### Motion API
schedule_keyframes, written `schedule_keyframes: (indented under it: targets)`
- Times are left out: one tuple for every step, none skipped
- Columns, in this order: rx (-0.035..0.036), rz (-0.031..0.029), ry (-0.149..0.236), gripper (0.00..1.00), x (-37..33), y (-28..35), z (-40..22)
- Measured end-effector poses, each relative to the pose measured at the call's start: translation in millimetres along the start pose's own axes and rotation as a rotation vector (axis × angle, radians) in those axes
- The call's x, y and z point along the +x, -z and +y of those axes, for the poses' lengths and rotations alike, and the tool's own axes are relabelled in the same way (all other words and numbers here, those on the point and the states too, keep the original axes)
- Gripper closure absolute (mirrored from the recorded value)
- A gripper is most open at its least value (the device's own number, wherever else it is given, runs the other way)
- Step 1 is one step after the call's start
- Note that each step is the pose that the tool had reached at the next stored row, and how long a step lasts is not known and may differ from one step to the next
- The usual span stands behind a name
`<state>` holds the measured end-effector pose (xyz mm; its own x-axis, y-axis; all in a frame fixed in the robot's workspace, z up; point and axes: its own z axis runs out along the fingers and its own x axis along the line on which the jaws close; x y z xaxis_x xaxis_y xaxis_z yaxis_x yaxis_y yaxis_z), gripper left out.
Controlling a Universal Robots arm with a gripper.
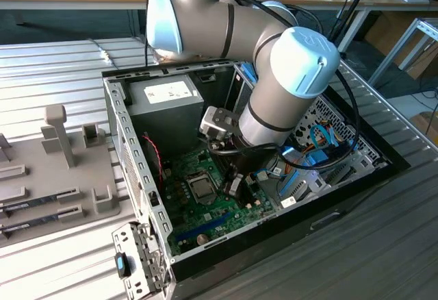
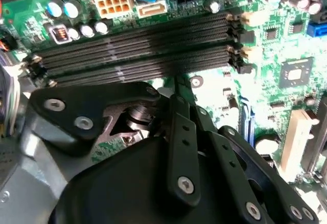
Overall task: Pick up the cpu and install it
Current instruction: 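Install the first cpu locking lever, then install the second cpu locking lever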
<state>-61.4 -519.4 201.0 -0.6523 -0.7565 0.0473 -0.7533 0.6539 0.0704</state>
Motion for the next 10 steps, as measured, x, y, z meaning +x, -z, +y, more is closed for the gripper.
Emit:
schedule_keyframes:
  targets:
    - [0.0005,0.0017,0.000,0.89,0.5,7.1,0.4]
    - [0.0003,0.0019,0.000,0.89,0.8,12.1,0.7]
    - [-0.0002,0.0012,0.000,0.89,1.2,19.3,1.3]
    - [-0.0006,0.0009,0.000,0.89,1.4,23.2,1.6]
    - [-0.0016,-0.0004,0.000,0.89,1.7,29.9,2.0]
    - [-0.0032,-0.0021,0.000,0.89,1.9,38.3,2.4]
    - [-0.0046,-0.0034,0.001,0.89,1.9,43.1,2.4]
    - [-0.0071,-0.0052,0.001,0.89,1.4,46.8,2.1]
    - [-0.0099,-0.0065,0.001,0.89,0.6,48.0,1.3]
    - [-0.0143,-0.0084,0.001,0.89,-0.5,48.8,0.2]
